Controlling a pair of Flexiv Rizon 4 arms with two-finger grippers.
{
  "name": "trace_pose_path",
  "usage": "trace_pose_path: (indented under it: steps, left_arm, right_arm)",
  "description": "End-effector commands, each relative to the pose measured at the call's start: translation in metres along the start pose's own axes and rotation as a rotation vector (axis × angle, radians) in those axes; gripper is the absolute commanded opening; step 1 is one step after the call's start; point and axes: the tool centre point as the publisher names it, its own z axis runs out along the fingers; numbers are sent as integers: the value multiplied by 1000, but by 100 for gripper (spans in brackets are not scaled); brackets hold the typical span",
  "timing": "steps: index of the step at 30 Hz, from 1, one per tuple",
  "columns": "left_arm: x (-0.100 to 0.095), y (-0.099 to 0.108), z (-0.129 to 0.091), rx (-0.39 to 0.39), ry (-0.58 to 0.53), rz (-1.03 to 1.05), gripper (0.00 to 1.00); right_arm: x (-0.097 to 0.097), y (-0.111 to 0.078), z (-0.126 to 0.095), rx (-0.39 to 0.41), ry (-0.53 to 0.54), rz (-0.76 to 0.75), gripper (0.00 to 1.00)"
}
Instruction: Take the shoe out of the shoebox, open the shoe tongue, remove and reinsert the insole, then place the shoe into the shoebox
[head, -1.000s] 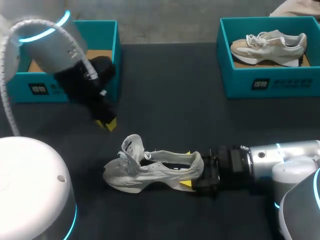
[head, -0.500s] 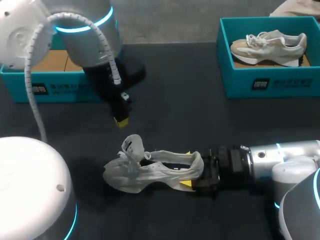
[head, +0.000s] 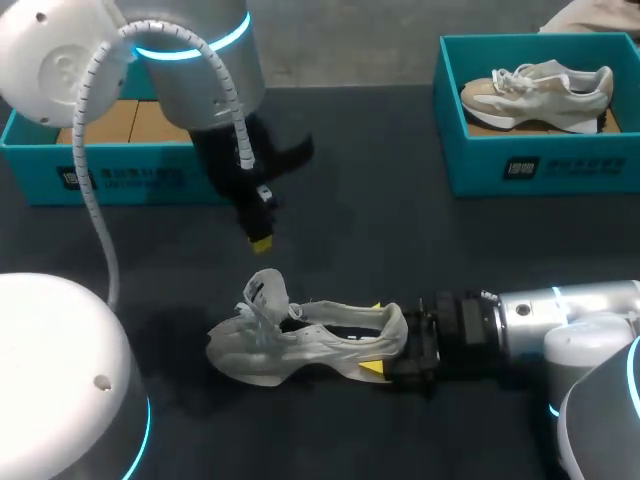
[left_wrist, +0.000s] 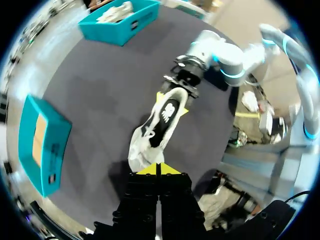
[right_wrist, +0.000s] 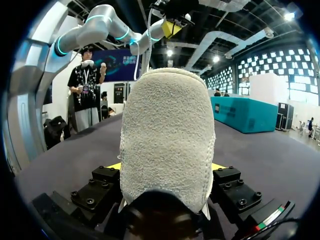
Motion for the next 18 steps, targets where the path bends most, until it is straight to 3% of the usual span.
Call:
trace_pose_path:
  steps: [1, 4, 18]
  left_arm:
    - [1, -5, 15, 13, 35, 218, 0]
    - [4, -6, 20, 63, 65, 338, 0]
    - [3, -8, 25, 70, 65, 406, 0]
  right_arm:
    - [0, 2, -1, 6, 3, 1, 0]
    - [0, 2, -1, 6, 3, 1, 0]
    - [0, 2, -1, 6, 3, 1, 0]
